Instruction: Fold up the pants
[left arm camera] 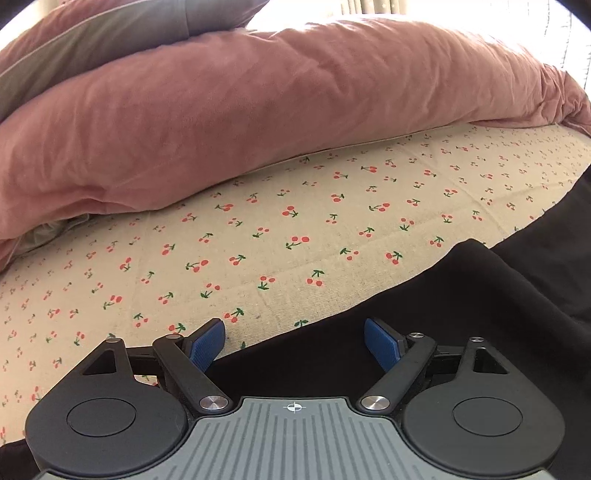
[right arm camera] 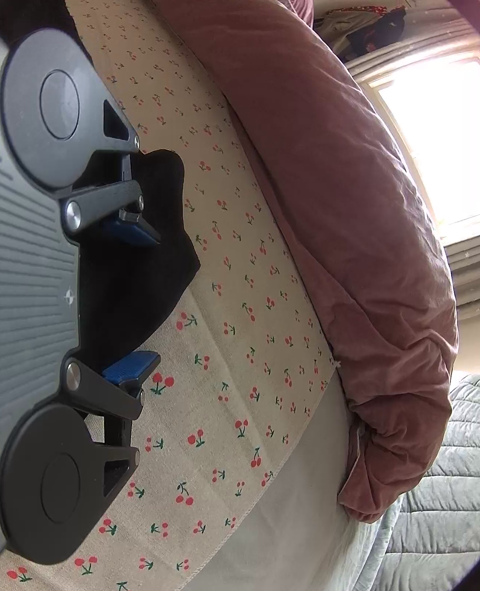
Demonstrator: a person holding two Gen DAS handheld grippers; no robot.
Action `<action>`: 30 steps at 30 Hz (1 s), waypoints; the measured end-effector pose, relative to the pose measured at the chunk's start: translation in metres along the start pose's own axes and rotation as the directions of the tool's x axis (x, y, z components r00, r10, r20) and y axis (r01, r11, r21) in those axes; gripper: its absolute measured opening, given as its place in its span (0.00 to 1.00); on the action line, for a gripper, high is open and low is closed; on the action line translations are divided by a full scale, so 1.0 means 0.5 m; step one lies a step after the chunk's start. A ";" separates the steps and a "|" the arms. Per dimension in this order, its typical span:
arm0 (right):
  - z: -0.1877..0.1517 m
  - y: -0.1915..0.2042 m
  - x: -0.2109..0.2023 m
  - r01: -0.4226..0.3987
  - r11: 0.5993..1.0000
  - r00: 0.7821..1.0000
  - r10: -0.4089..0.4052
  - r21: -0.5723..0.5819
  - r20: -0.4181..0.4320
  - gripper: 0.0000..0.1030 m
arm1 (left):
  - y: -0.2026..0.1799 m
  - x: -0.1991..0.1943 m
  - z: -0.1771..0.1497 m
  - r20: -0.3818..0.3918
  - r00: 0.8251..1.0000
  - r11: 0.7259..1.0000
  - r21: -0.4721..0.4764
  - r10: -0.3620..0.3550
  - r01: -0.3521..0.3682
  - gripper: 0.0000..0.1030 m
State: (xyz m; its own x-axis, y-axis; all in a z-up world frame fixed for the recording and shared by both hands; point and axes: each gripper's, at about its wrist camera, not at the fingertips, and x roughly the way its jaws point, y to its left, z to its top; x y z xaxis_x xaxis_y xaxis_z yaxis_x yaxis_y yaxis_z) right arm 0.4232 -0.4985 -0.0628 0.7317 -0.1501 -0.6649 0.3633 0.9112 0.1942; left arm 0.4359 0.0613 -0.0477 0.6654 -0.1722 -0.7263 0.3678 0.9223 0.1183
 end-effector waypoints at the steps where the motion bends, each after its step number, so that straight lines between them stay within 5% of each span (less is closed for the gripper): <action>1: -0.006 0.018 0.004 0.010 0.997 1.000 -0.011 -0.076 -0.013 0.51 | 0.001 0.003 0.003 -0.009 1.000 1.000 -0.004 -0.013 0.013 0.77; 3: -0.014 0.048 0.004 0.019 0.980 1.000 -0.023 -0.196 -0.018 0.36 | 0.001 0.000 0.006 -0.020 0.998 0.998 -0.022 -0.058 0.057 0.52; 4: -0.015 0.055 0.001 -0.011 0.977 1.000 0.004 -0.211 -0.031 0.14 | -0.004 -0.002 0.007 -0.019 0.996 0.996 -0.026 -0.081 0.081 0.44; 5: -0.016 0.059 -0.002 -0.020 0.978 0.999 0.013 -0.206 -0.036 0.06 | -0.012 -0.007 0.005 -0.014 0.995 0.995 -0.026 -0.096 0.095 0.26; 6: -0.019 0.065 -0.006 -0.004 0.976 1.000 -0.001 -0.217 -0.026 0.06 | -0.022 -0.010 0.002 -0.012 0.995 0.995 -0.029 -0.096 0.096 0.12; 9: -0.032 0.075 -0.020 0.091 0.965 0.995 -0.082 -0.246 0.049 0.05 | -0.065 -0.020 -0.004 0.015 1.000 1.000 0.002 -0.009 0.009 0.02; 12: -0.031 0.057 -0.034 0.200 0.952 0.975 -0.172 -0.232 0.138 0.05 | -0.074 -0.037 -0.008 0.079 0.996 0.999 -0.022 0.044 -0.043 0.00; 21: 0.001 0.018 -0.058 0.214 0.965 0.949 -0.168 -0.154 0.267 0.04 | -0.061 -0.037 0.003 0.198 0.975 0.989 -0.130 0.102 -0.077 0.00; 25: 0.005 0.010 -0.031 0.196 0.972 0.960 -0.163 -0.131 0.226 0.05 | -0.065 0.000 0.002 0.155 0.981 0.985 -0.147 0.114 -0.092 0.02; 27: 0.004 0.000 -0.017 0.187 0.976 0.970 -0.166 -0.110 0.179 0.07 | -0.076 0.008 -0.003 0.152 0.977 0.984 -0.117 0.149 -0.132 0.11; 29: 0.003 -0.015 -0.031 0.201 0.976 0.965 -0.184 -0.080 0.185 0.37 | -0.079 -0.006 0.001 0.152 0.977 0.984 -0.117 0.153 -0.136 0.17; 30: 0.006 -0.024 -0.041 0.194 0.979 0.967 -0.179 -0.068 0.181 0.43 | -0.079 -0.020 0.003 0.153 0.977 0.983 -0.127 0.148 -0.129 0.27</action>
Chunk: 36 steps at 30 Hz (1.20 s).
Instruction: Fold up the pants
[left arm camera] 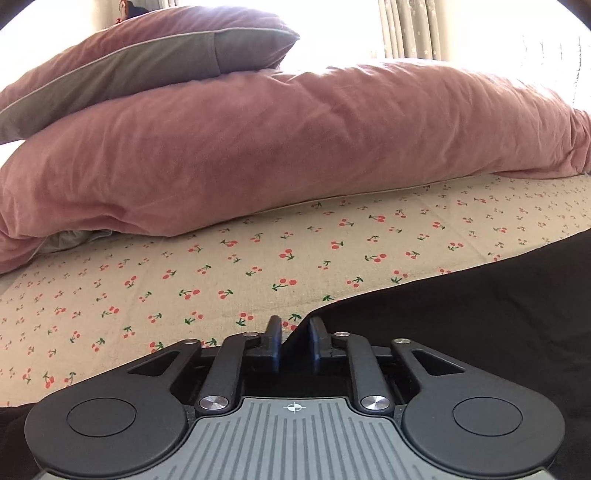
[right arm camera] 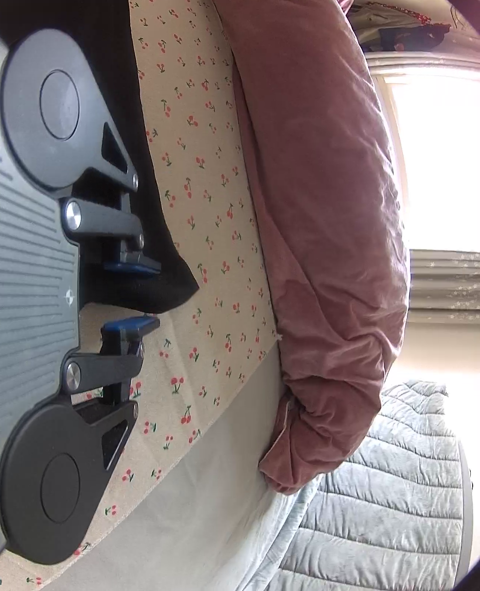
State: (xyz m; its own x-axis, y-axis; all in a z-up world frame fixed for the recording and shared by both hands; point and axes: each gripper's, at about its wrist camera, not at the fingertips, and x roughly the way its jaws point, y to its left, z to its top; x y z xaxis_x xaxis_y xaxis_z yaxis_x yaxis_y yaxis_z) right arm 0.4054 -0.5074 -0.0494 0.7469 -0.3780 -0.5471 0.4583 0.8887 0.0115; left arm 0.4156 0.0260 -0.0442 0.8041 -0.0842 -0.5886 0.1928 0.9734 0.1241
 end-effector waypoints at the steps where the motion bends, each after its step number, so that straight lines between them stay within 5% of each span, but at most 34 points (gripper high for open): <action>1: 0.004 -0.019 -0.012 -0.015 1.000 1.000 0.015 0.023 -0.020 0.45 | 0.000 -0.015 0.003 0.001 1.000 1.000 -0.010 -0.003 0.003 0.33; 3: 0.005 -0.052 -0.032 -0.027 0.998 0.995 0.032 0.052 -0.097 0.47 | -0.004 -0.053 0.003 0.007 1.000 0.999 -0.022 -0.027 0.027 0.50; 9: -0.048 -0.124 -0.103 -0.026 0.997 0.967 0.043 0.074 -0.250 0.62 | -0.030 -0.163 -0.055 -0.025 0.982 0.980 -0.066 -0.189 0.187 0.65; 10: -0.061 -0.131 -0.103 -0.039 0.995 0.961 0.063 0.093 -0.268 0.60 | -0.038 -0.173 -0.069 -0.042 0.978 0.977 -0.064 -0.204 0.201 0.66; 14: -0.099 -0.106 -0.111 -0.036 0.999 0.973 0.033 -0.008 -0.229 0.16 | -0.065 -0.177 -0.130 -0.114 0.976 0.982 -0.064 -0.184 0.178 0.67; 22: -0.100 -0.091 -0.109 0.101 0.990 0.966 -0.120 -0.095 -0.227 0.08 | -0.080 -0.196 -0.161 -0.058 0.990 0.990 -0.080 -0.125 0.120 0.70; 27: -0.083 -0.092 -0.138 0.190 0.977 0.951 -0.208 -0.099 -0.227 0.34 | -0.045 -0.213 -0.156 -0.063 0.986 0.982 -0.123 -0.154 0.146 0.73; 31: -0.065 -0.092 -0.222 0.075 0.993 0.979 -0.091 -0.089 -0.185 0.50 | 0.026 -0.275 -0.170 -0.019 0.985 0.966 -0.201 -0.171 0.163 0.75; 36: -0.072 -0.081 -0.336 -0.077 0.995 0.983 0.064 -0.070 -0.172 0.72 | 0.120 -0.365 -0.206 -0.032 0.997 0.971 -0.229 -0.074 0.065 0.75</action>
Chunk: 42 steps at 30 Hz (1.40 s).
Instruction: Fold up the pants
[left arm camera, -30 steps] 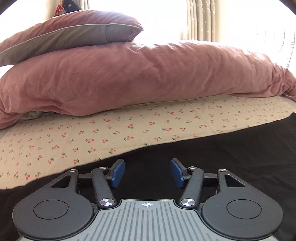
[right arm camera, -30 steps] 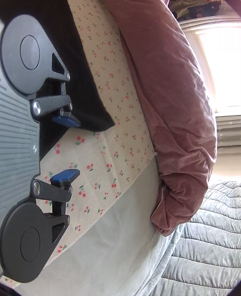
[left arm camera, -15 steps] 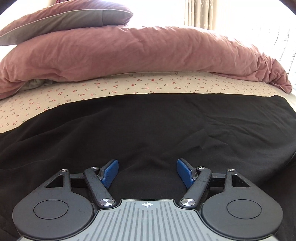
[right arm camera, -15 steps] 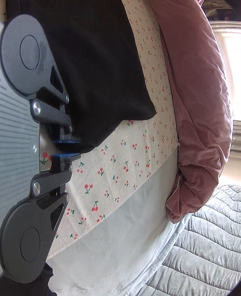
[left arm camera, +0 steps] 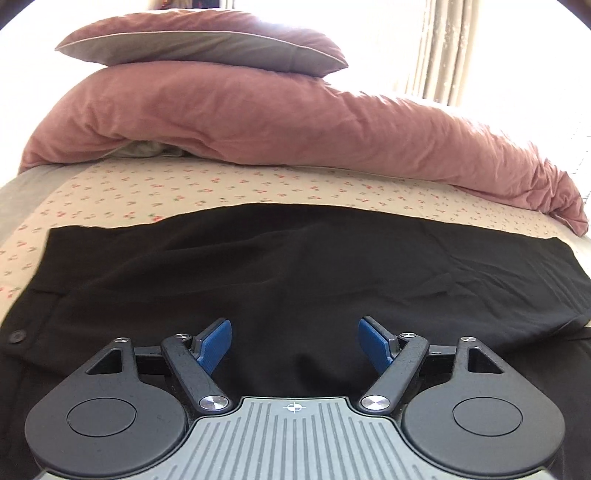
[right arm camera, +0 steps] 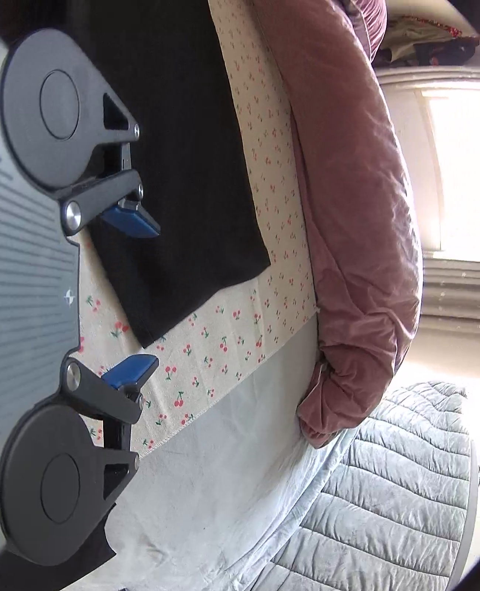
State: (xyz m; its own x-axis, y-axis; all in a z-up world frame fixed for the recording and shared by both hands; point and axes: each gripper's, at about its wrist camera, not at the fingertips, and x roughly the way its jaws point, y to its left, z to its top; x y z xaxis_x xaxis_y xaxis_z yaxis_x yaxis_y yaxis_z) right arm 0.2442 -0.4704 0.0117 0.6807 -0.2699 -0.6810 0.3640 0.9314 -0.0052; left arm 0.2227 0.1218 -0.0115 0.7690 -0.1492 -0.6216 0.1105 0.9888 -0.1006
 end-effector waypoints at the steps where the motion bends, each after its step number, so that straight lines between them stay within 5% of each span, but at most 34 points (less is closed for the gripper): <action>1: -0.010 0.005 -0.016 -0.024 1.000 1.000 0.024 -0.002 -0.009 0.73 | 0.016 -0.019 -0.004 0.000 1.000 1.000 -0.012 0.017 -0.017 0.75; 5: -0.067 0.017 -0.087 -0.061 0.998 0.998 0.062 0.007 -0.032 0.76 | 0.038 -0.083 -0.025 -0.056 0.996 0.994 -0.077 0.071 -0.076 0.75; 10: -0.126 -0.020 -0.149 -0.053 0.997 0.996 0.056 0.054 -0.068 0.76 | -0.036 -0.160 -0.087 -0.074 0.995 0.998 -0.012 -0.065 0.065 0.75; 14: -0.167 -0.086 -0.197 0.015 0.995 0.998 -0.009 0.103 -0.059 0.79 | -0.125 -0.204 -0.156 -0.082 0.972 0.969 0.098 -0.220 0.228 0.75; 17: -0.193 -0.138 -0.220 0.059 0.984 0.997 -0.050 0.167 -0.055 0.79 | -0.176 -0.221 -0.191 -0.119 0.936 0.917 0.189 -0.333 0.350 0.75; 21: -0.232 -0.196 -0.229 0.141 0.963 0.988 -0.124 0.228 -0.087 0.79 | -0.232 -0.265 -0.229 -0.130 0.873 0.805 0.342 -0.470 0.485 0.74; 24: -0.263 -0.227 -0.224 0.166 0.947 0.982 -0.134 0.274 -0.133 0.76 | -0.255 -0.278 -0.253 -0.195 0.819 0.725 0.387 -0.539 0.570 0.57; 25: -0.271 -0.236 -0.222 0.148 0.941 0.984 -0.109 0.304 -0.143 0.68 | -0.266 -0.281 -0.264 -0.217 0.814 0.709 0.406 -0.538 0.577 0.55; 29: -0.288 -0.235 -0.231 0.110 0.940 0.987 -0.064 0.323 -0.150 0.53 | -0.294 -0.269 -0.299 -0.289 0.810 0.668 0.459 -0.511 0.585 0.45; 33: -0.301 -0.246 -0.275 0.099 0.924 0.989 -0.052 0.369 -0.135 0.51 | -0.308 -0.254 -0.322 -0.288 0.837 0.680 0.489 -0.466 0.547 0.41; 42: -0.359 -0.256 -0.311 -0.082 0.845 0.978 0.171 0.528 -0.122 0.51 | -0.319 -0.260 -0.327 -0.270 0.853 0.679 0.518 -0.447 0.520 0.39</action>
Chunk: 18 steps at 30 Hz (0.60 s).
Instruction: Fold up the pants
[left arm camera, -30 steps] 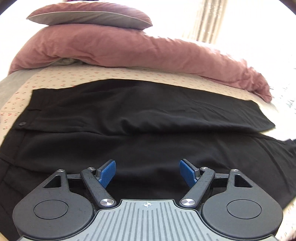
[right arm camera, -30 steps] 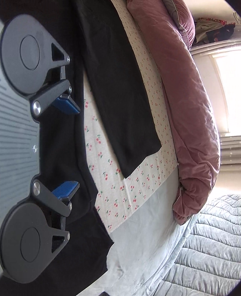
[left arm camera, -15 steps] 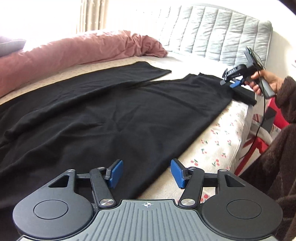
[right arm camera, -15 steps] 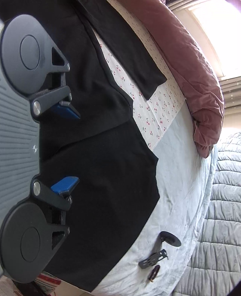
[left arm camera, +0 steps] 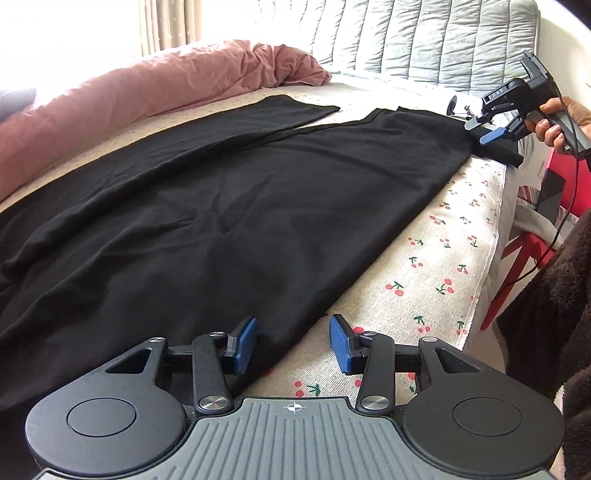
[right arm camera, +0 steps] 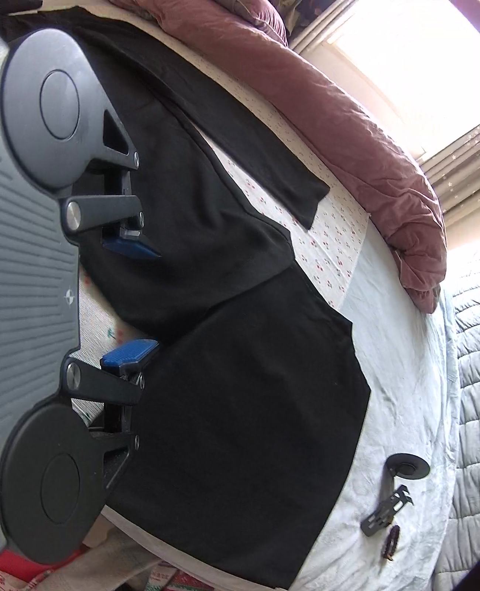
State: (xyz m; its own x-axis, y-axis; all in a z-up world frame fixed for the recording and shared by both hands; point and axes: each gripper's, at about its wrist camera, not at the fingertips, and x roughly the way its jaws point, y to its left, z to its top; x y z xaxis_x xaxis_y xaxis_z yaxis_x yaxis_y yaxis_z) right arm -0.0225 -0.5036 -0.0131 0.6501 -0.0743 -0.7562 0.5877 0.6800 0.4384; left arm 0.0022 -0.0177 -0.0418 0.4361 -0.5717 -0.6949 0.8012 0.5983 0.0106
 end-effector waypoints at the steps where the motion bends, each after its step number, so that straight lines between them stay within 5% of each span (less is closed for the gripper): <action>1: -0.003 0.002 0.008 -0.010 1.000 1.000 0.010 -0.004 -0.013 0.51 | -0.002 0.001 0.000 0.001 1.000 1.000 0.007 0.004 -0.004 0.39; 6: -0.016 -0.003 0.076 0.083 0.996 0.997 -0.083 -0.012 0.001 0.50 | -0.011 0.005 0.000 0.009 1.000 0.999 0.030 0.029 -0.029 0.35; 7: -0.015 0.001 0.077 0.078 0.997 0.996 -0.077 -0.020 0.034 0.44 | -0.013 0.006 0.000 0.012 0.999 0.999 0.035 0.037 -0.037 0.32; 10: -0.012 0.027 0.055 0.051 0.997 0.995 -0.046 -0.051 0.089 0.04 | -0.022 0.005 0.002 0.017 0.997 0.996 0.053 0.077 -0.078 0.05; 14: -0.013 0.070 -0.003 0.130 0.980 0.973 -0.097 -0.152 0.211 0.03 | -0.010 -0.022 0.013 0.045 0.998 0.998 0.033 0.054 -0.055 0.01; 18: -0.018 0.071 0.029 0.273 0.938 0.956 -0.239 -0.213 0.173 0.02 | -0.001 -0.022 0.009 -0.013 1.000 1.000 0.014 -0.020 0.020 0.01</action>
State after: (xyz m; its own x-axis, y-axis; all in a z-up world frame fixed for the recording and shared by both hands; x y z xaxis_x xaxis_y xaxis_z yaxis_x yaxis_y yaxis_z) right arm 0.0032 -0.4739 -0.0128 0.5641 -0.3595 -0.7433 0.6261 0.7731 0.1013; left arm -0.0010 -0.0143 -0.0310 0.4148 -0.5764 -0.7041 0.8156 0.5785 0.0069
